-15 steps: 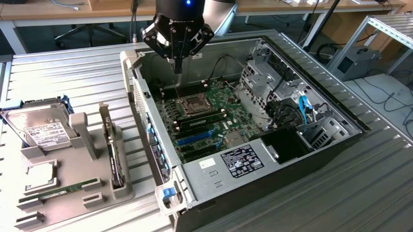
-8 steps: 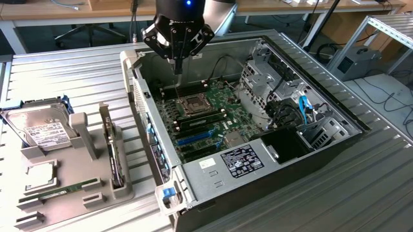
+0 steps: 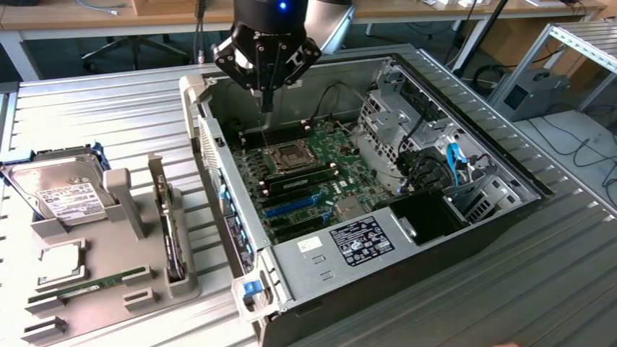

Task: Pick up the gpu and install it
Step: 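Reach for the gpu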

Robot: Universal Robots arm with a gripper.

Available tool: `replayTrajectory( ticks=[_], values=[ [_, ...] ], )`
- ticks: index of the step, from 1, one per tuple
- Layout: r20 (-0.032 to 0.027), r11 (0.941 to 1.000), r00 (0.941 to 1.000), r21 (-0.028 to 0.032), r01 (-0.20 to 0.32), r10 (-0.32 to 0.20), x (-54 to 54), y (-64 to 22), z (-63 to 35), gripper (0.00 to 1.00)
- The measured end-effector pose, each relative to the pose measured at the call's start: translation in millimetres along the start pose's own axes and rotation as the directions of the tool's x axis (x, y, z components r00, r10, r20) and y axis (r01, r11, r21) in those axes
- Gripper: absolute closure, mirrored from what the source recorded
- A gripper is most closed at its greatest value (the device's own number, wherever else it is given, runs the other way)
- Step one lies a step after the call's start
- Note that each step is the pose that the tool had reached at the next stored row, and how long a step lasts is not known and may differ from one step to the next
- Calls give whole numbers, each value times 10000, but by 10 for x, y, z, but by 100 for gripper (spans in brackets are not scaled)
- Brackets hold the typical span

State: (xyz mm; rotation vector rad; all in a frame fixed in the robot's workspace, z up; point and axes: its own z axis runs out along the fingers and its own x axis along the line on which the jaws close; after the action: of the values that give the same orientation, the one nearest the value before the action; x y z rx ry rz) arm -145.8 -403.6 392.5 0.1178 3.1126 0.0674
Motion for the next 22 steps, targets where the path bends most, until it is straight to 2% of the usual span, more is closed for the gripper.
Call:
replayTrajectory(
  ticks=[22],
  values=[
    [1,10000,10000,-2,-1,1,90,-17,0,89]
  ],
)
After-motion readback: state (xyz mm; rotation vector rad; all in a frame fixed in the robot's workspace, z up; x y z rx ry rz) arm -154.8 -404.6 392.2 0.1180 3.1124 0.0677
